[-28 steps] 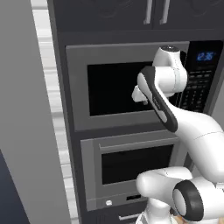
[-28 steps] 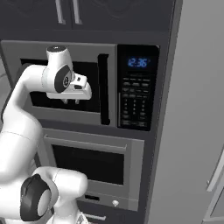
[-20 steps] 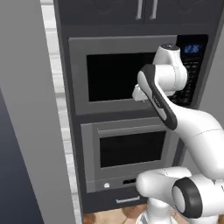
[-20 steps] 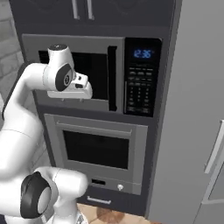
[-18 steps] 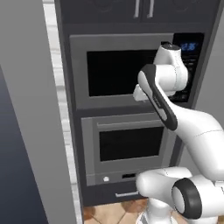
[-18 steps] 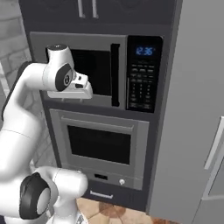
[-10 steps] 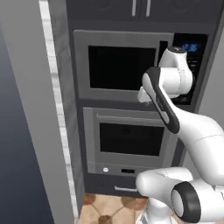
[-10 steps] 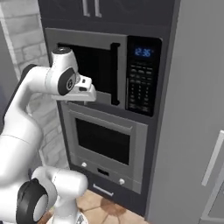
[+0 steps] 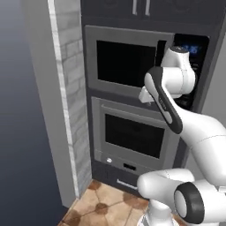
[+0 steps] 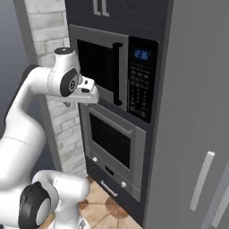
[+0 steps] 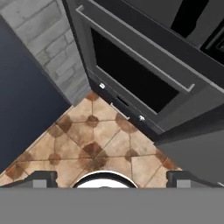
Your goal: Take the baked cake out of the oven and place it on the plate for cooling. Then close the oven door.
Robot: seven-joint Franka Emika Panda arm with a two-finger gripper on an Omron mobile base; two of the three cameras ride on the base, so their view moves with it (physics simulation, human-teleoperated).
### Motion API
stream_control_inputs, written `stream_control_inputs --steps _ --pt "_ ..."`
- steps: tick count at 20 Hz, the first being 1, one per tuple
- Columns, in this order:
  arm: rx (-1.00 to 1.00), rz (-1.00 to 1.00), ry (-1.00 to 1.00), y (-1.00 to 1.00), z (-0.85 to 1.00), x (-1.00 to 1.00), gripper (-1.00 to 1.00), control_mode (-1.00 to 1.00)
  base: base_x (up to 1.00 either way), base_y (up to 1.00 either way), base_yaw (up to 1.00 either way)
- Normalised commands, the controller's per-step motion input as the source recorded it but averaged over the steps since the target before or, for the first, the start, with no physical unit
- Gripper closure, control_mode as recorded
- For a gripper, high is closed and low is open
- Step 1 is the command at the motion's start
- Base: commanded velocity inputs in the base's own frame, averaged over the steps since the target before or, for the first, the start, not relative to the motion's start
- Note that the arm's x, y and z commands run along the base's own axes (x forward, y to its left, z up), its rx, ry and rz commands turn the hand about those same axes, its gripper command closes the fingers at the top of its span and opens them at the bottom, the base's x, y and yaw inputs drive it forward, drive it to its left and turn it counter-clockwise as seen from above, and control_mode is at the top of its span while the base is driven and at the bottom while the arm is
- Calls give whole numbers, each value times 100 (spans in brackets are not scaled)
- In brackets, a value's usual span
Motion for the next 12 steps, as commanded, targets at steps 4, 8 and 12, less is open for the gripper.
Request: stream_control_inputs --steps 4,8,12 --pt "0 0 0 0 0 0 -100 100 0 -60 51" --pt "0 0 0 0 0 0 -100 100 -9 -79 46" --pt "0 0 0 0 0 0 -100 100 -24 -69 35"
